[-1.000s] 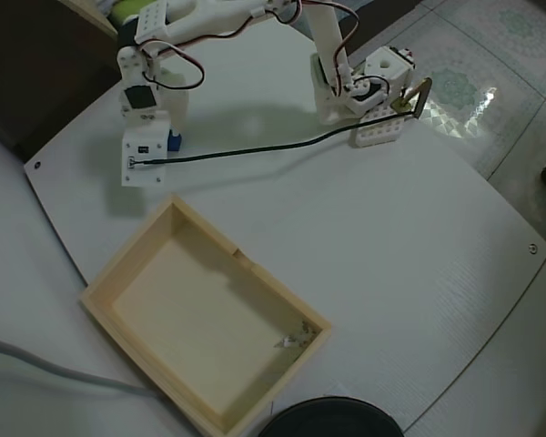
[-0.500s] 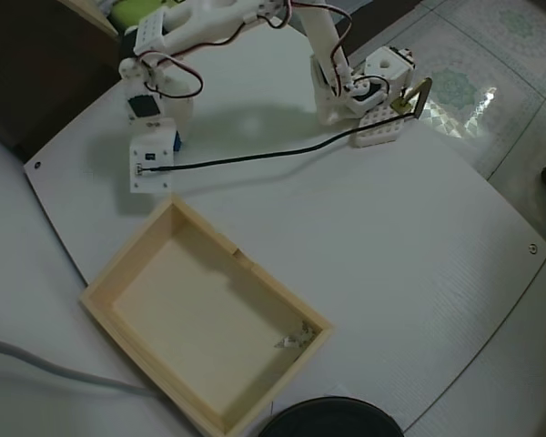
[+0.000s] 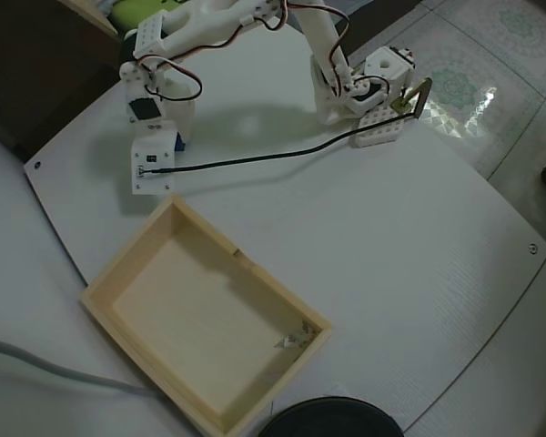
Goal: Pick up the small blue cube and put it into the box
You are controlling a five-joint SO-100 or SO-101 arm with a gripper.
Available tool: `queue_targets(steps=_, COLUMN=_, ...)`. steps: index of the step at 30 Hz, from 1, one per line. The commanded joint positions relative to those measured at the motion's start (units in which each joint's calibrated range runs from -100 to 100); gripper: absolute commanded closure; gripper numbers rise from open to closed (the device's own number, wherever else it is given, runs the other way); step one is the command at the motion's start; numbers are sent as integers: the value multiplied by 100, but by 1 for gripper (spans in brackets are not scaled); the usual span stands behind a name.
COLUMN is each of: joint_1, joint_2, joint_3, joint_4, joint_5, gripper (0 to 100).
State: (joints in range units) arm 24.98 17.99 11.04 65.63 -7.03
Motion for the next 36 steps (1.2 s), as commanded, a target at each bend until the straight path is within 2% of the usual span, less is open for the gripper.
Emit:
queue_targets(steps=1, joint_1=41, joint_2=-49, joint_3=-181, joint_4=-38, joint_5=24, gripper=89)
queue_targets(steps=25, joint_1=86, joint_2=-159, joint_3=-498, joint_4=56, joint_5=24, gripper=89)
queue_targets(steps=36, joint_1=34, joint_2=-996, joint_3=-1059, joint_4=803, joint_5=44, gripper=89)
